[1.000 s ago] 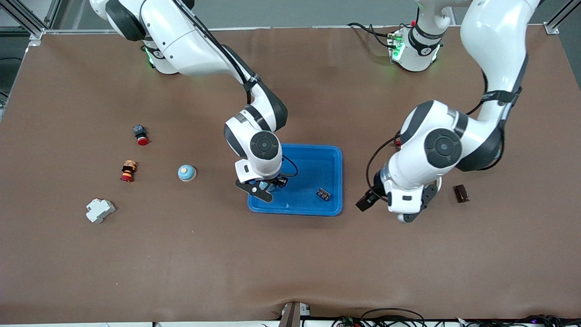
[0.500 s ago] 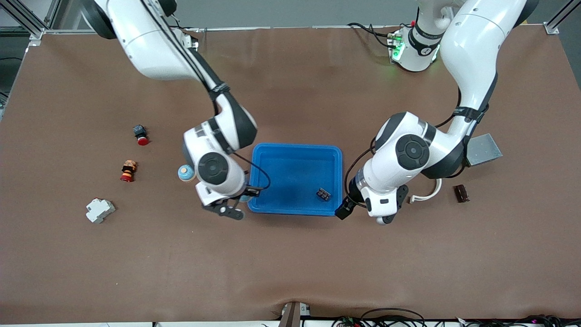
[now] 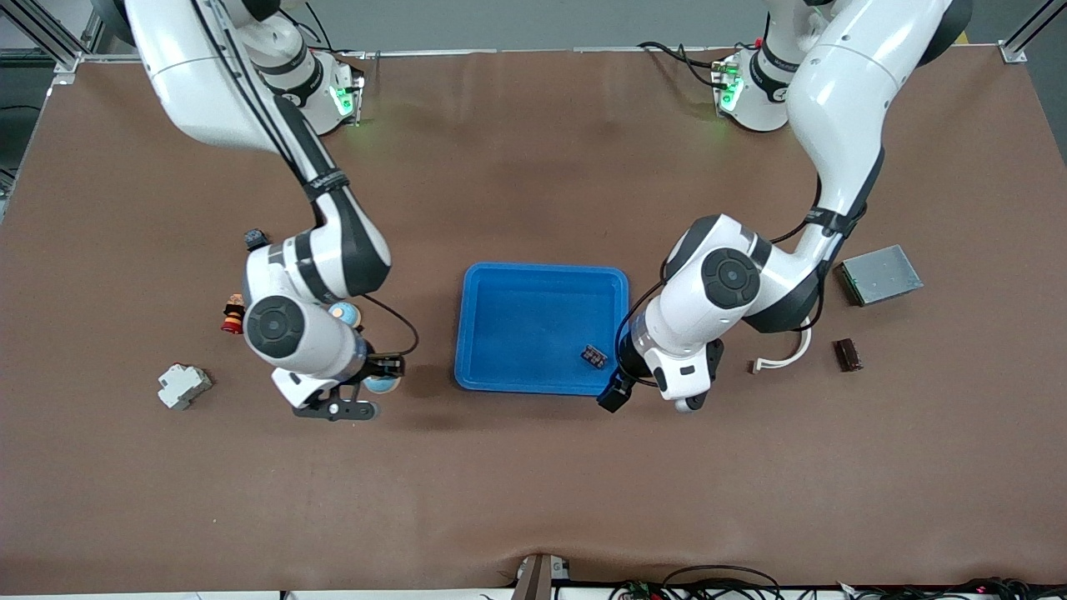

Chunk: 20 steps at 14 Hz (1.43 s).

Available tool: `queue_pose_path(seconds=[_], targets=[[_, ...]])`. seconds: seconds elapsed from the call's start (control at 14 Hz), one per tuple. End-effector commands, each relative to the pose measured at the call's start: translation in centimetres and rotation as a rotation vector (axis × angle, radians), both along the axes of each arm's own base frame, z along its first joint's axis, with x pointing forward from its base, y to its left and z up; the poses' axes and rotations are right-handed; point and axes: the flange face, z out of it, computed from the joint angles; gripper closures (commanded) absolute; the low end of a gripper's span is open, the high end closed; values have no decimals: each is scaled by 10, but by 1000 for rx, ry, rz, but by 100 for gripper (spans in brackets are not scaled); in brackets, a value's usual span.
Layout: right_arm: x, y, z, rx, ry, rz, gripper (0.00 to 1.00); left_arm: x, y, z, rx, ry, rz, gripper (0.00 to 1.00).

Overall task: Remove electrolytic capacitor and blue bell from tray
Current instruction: 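Carry the second bell while the left gripper grasps the second capacitor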

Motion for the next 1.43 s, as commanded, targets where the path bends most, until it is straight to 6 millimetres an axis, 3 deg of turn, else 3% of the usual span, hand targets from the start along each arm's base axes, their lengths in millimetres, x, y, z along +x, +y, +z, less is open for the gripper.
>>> queue_pose_path(seconds=[0.0, 0.14, 0.36, 0.86, 1.36], targets=[[-4, -53, 6, 21, -4, 85, 100, -2, -19, -22, 26, -27, 27, 0], [-1, -81, -5, 28, -16, 114, 100, -9, -28, -32, 37, -19, 20, 0], [-6, -103, -26, 30, -57, 155, 100, -19, -41, -35, 40, -12, 0, 0], [-16, -117, -50, 30, -102, 176, 100, -41, -41, -76, 105, 55, -21, 0], [-26, -132, -71, 24, -140, 177, 100, -45, -38, -101, 127, 85, -27, 0]])
